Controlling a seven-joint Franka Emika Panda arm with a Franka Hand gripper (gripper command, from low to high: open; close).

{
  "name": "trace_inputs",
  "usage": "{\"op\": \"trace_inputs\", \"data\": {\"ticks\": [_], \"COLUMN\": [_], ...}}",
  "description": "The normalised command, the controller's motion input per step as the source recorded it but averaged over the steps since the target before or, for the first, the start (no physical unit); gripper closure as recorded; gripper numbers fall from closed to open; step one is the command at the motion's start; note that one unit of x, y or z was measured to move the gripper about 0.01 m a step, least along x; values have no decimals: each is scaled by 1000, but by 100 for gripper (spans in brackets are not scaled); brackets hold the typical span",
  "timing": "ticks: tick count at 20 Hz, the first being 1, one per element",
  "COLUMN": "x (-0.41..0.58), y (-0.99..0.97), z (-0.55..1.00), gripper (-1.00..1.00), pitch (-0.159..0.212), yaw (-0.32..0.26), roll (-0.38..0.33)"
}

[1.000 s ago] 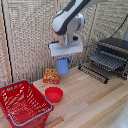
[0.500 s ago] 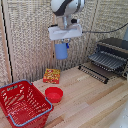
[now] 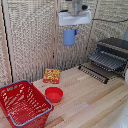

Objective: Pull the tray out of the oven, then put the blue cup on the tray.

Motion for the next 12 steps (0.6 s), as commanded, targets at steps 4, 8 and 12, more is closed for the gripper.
{"op": "trace_inputs", "data": {"ticks": [4,8,12], "x": [17,10,0], "y": [-1000,-1000,-1000], "z": [259,77,-5], "gripper": [100,100,100], "pitch": [0,-24,-64], "yaw": [-55,-57,-65], "roll": [2,-3,-12]}}
